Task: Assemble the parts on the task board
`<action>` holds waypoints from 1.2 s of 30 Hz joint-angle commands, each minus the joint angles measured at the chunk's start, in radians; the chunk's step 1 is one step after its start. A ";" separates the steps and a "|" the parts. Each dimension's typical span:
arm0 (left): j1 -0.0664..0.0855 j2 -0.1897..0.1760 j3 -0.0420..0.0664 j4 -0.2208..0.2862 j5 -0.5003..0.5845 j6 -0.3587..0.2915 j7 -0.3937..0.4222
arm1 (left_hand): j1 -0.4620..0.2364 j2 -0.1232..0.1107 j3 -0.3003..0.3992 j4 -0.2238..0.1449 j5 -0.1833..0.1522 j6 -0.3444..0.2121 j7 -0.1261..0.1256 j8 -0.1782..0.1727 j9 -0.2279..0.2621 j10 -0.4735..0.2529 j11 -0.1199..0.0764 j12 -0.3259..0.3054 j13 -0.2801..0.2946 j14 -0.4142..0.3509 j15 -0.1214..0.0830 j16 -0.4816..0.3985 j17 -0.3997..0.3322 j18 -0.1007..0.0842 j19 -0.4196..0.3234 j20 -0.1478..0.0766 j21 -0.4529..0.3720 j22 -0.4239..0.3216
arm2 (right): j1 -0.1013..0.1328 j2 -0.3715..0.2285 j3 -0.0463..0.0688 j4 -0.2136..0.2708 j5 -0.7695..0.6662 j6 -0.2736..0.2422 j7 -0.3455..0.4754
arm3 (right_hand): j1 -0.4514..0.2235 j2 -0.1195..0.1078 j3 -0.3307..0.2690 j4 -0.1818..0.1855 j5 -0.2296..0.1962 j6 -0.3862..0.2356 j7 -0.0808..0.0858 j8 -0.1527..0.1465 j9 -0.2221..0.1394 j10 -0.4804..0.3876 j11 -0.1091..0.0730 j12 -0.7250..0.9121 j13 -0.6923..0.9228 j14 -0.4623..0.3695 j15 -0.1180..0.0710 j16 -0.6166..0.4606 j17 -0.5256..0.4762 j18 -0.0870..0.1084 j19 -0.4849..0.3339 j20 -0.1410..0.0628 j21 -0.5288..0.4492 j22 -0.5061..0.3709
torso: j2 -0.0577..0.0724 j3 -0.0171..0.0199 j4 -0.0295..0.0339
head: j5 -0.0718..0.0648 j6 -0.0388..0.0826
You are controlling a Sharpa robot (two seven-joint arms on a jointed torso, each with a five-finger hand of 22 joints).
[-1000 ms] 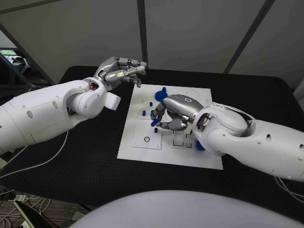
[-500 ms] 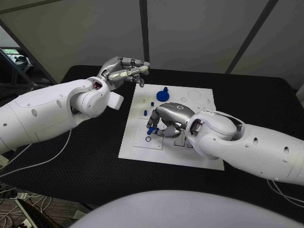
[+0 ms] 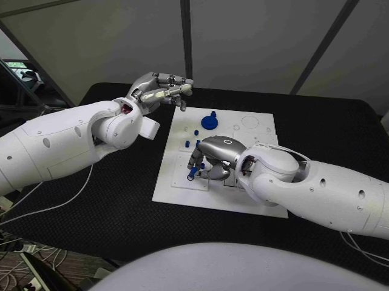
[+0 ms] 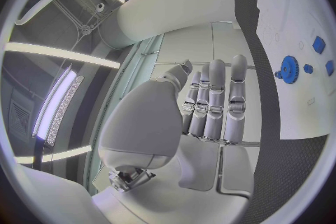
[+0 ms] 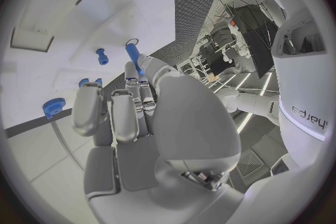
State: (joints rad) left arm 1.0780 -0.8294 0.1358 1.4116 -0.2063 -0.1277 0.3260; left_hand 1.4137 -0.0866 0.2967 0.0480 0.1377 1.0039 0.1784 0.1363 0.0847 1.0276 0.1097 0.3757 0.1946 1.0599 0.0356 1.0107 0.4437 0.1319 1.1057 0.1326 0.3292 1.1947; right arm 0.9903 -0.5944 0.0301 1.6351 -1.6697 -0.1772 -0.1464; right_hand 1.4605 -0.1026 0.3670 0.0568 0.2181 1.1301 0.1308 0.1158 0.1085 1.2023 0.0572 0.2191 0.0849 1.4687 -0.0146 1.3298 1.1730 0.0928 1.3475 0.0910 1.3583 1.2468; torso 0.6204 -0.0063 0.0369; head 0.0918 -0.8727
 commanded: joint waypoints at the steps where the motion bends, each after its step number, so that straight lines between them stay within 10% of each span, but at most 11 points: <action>1: 0.002 0.002 0.001 0.000 0.005 0.011 0.003 | 0.006 0.000 -0.002 -0.005 0.000 -0.007 0.000 -0.005 -0.001 -0.009 0.000 0.004 0.001 -0.006 0.003 -0.004 0.001 0.049 0.005 0.004 -0.004 -0.002 | 0.000 0.004 -0.001 -0.003 -0.025 0.028 -0.003 | 0.001 0.008 0.006 -0.001 0.006 0.006 0.000 0.006 0.007 0.006 0.002 -0.005 0.002 0.038 -0.004 -0.001 -0.002 -0.017 0.004 -0.001 0.003 -0.001 | -0.001 -0.0001 -0.0008 | 0.003 0.000; 36: 0.002 0.003 0.001 -0.010 0.005 0.016 -0.001 | 0.005 0.003 -0.003 -0.004 -0.001 -0.007 0.000 -0.003 -0.001 -0.010 0.000 0.007 0.002 -0.007 0.003 -0.005 0.002 0.049 0.005 0.005 -0.006 -0.003 | -0.014 0.026 -0.002 -0.019 -0.071 0.065 -0.018 | -0.001 0.009 0.006 -0.002 0.008 0.007 0.000 0.006 0.008 0.008 0.003 -0.007 0.002 0.037 -0.004 -0.003 -0.006 -0.017 0.001 0.000 0.001 -0.003 | 0.000 -0.0010 -0.0003 | 0.009 0.000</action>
State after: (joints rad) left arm 1.0781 -0.8265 0.1358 1.4021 -0.2062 -0.1238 0.3243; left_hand 1.4137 -0.0866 0.2967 0.0480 0.1377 1.0039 0.1784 0.1363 0.0847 1.0241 0.1134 0.3756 0.1953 1.0599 0.0357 1.0107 0.4445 0.1319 1.1057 0.1326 0.3292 1.1931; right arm 0.9763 -0.5698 0.0290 1.6181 -1.7173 -0.1407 -0.1503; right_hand 1.4633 -0.1020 0.3695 0.0541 0.2225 1.1308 0.1312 0.1158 0.1148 1.2059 0.0609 0.2152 0.0870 1.4686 -0.0145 1.3298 1.1671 0.0929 1.3474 0.0910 1.3584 1.2440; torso 0.6193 -0.0070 0.0364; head 0.1026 -0.8727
